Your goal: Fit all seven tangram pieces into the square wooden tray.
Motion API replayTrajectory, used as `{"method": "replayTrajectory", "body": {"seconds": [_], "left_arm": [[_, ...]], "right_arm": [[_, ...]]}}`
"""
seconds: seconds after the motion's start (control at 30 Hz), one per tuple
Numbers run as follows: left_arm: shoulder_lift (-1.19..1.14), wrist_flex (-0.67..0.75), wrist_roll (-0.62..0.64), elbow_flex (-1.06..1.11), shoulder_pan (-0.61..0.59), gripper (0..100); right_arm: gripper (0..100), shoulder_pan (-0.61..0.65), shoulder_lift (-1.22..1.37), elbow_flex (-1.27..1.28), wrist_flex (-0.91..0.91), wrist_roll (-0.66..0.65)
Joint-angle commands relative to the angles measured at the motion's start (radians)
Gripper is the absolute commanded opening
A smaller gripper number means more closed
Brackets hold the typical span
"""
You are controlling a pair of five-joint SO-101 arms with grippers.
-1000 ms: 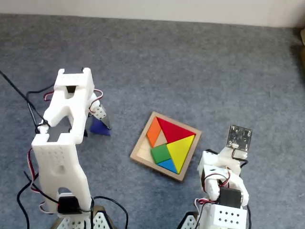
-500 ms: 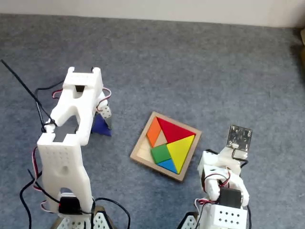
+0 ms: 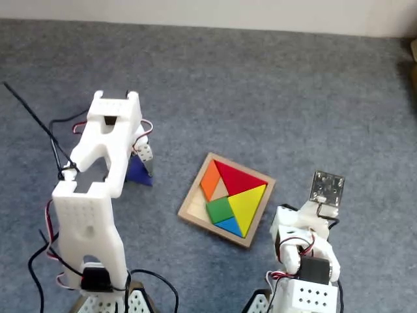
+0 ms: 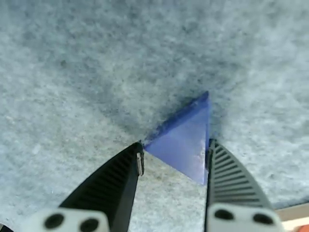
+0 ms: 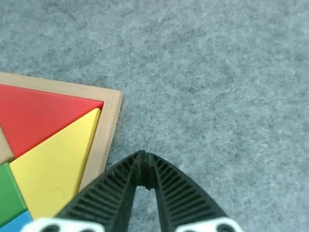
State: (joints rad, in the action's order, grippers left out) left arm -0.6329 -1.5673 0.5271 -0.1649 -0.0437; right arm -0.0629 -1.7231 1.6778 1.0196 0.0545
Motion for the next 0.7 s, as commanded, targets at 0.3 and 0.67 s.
{"method": "replayTrajectory", "body": {"seconds": [0.3, 0.67], "left_arm": [[0.179, -0.120, 0.002, -0.019, 0.213, 15], [0.177, -0.135, 0.009, -0.018, 0.444, 15]], "right_arm": [[0.4, -0.012, -0.005, 0.099, 0.005, 0.002], [0.4, -0.012, -0.005, 0.099, 0.005, 0.002]]}}
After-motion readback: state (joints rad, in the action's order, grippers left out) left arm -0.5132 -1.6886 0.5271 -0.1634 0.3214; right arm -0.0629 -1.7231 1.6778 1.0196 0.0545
